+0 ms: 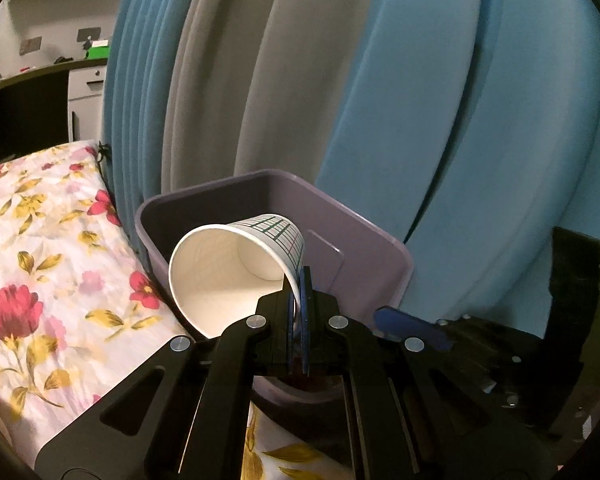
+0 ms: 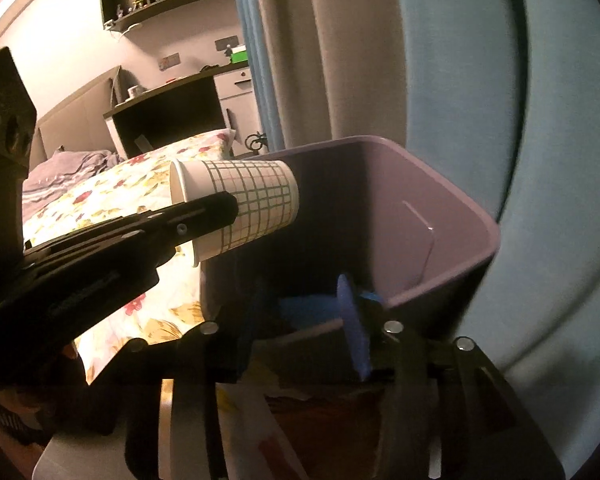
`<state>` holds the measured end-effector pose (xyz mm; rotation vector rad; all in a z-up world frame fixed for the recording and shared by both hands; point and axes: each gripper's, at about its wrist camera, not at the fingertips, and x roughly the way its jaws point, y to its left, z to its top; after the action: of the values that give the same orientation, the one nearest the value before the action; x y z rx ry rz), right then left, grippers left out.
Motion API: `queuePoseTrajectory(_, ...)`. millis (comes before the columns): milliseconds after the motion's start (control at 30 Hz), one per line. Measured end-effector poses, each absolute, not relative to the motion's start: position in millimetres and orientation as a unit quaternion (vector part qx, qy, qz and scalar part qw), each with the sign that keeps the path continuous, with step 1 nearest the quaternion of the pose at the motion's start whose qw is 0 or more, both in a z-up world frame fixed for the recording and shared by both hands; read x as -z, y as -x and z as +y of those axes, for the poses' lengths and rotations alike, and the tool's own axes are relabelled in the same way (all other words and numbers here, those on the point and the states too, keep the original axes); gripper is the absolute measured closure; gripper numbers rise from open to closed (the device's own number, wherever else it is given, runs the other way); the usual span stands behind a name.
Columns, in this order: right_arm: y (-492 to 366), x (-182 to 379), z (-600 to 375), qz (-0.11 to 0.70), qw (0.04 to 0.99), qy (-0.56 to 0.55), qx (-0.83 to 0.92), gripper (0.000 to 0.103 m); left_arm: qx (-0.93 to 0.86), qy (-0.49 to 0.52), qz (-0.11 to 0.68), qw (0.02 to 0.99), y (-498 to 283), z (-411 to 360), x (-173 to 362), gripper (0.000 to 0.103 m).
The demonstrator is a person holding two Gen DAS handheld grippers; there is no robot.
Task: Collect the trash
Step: 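Open both tools inside the bin to release the cup and net, then move both open tools back toward the remaining cups on the bed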
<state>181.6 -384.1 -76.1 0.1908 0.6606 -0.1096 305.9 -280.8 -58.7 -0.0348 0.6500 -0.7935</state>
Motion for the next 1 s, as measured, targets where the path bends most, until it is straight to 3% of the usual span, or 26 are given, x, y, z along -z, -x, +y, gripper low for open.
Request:
queuePoseTrajectory(267, -148, 80, -402, 0.311, 0.94, -0.107, 0.089, 0.052, 0.388, 0.005, 0.326, 0.862, -302, -295, 68, 0.097)
queuePoseTrajectory(400, -135, 77, -407, 0.303, 0.941, -0.111, 0.096, 0.051, 0.374, 0.011, 0.318, 0.871, -297, -291, 67, 0.046)
queuePoseTrajectory(533, -126, 69, -406, 0.29, 0.945, -0.113, 0.098, 0.049, 0.345, 0.036, 0.306, 0.887, -291, -270, 59, 0.026)
queuePoseTrajectory(633, -116, 58, -397, 0.266, 0.952, -0.11, 0.1, 0.037, 0.3, 0.038, 0.29, 0.908, -277, -244, 50, 0.014)
queuePoseTrajectory(833, -99, 39, -370, 0.222, 0.964, -0.112, 0.091, 0.019, 0.217, 0.037, 0.272, 0.937, -237, -186, 41, 0.007)
queuePoseTrajectory(1000, -92, 29, -333, 0.202, 0.971, -0.108, 0.063, 0.017, 0.152, 0.026, 0.254, 0.955, -198, -128, 36, 0.007)
